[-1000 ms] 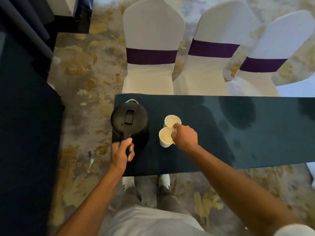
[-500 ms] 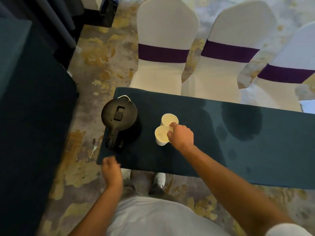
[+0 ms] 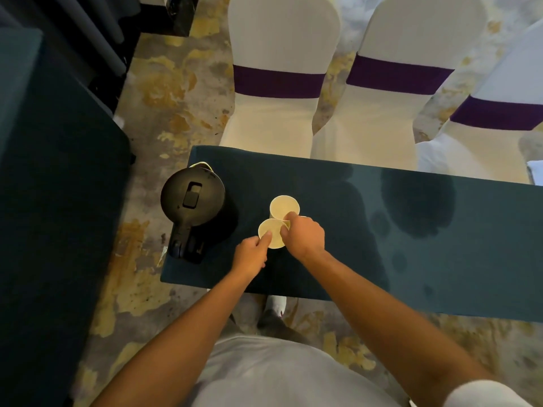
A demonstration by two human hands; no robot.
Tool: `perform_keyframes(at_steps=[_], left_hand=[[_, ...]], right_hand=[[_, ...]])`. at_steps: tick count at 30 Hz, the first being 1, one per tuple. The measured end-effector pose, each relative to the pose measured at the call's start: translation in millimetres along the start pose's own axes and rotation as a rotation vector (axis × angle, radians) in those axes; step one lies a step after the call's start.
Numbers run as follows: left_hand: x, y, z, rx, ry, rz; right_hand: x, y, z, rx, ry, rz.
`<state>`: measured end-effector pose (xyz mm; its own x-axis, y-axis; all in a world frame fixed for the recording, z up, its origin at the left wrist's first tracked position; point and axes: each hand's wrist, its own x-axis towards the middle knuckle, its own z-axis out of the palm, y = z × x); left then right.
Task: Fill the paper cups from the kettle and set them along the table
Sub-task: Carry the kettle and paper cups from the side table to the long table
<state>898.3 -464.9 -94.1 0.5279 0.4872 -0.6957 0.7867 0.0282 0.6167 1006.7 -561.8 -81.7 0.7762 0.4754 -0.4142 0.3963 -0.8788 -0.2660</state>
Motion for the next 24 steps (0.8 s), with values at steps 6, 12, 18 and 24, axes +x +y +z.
perform_keyframes(at_steps=[6, 12, 18, 24], left_hand=[[0, -3, -9, 0.097, 0.074, -0.006], [-15, -9, -15, 0.121, 0.127, -0.007], [-18, -12, -18, 0.134, 0.138, -0.025], [-16, -18, -16, 0.096, 0.145, -0.047]], right_hand=[[-10, 9, 1, 0.107, 0.021, -0.010], [-31, 27, -3, 0.304, -0.024, -0.044], [-42, 41, -10, 0.346, 0.225, -0.064], [-39, 48, -7, 0.243, 0.020, 0.017]])
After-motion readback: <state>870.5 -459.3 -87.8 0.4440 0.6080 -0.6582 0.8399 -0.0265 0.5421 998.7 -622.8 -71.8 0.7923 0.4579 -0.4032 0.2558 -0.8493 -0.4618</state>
